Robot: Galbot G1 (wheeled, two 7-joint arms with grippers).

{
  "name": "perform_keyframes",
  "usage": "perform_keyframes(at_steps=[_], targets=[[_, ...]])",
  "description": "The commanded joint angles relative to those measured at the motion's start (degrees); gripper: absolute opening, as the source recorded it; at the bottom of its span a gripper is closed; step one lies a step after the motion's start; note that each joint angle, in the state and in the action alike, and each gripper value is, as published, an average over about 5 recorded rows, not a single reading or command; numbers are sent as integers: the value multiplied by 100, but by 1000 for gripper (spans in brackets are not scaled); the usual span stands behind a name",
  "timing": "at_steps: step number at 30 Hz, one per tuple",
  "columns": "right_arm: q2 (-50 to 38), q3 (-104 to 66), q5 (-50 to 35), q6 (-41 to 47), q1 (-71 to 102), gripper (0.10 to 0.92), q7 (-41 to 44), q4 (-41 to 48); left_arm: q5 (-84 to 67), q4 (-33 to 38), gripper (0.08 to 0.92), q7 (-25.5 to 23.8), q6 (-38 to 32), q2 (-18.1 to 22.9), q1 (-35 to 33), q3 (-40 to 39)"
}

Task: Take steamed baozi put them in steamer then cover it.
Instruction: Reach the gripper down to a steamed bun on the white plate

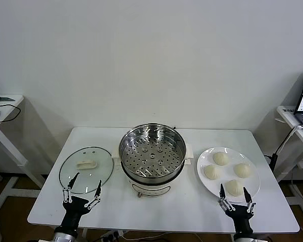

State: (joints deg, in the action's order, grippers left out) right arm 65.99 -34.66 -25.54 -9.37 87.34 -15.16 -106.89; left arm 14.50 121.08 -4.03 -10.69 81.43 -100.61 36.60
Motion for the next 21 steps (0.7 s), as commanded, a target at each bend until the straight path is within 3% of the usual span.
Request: perform_keyframes(at_steps=[1,7,11,16,21], targets=[[-658,-225,-489,745,-1357,823,-243,404,33,155,823,25,0,32,-77,-40],[-1520,718,-1351,1187,-3294,823,189,1752,55,251,823,36,12,99,-122,-74],[-2064,1938,-1700,1331,-4687,823,1083,3064,86,253,823,33,-6,111,-148,-73],[-2504,3525,-1706,1383,-6129,823,2792,4321,84,245,823,45,-30,111,-167,-41],[-2647,4676,-634,1180,-7191,823,5444,5148,74,272,823,100,-43,117,-185,-21]])
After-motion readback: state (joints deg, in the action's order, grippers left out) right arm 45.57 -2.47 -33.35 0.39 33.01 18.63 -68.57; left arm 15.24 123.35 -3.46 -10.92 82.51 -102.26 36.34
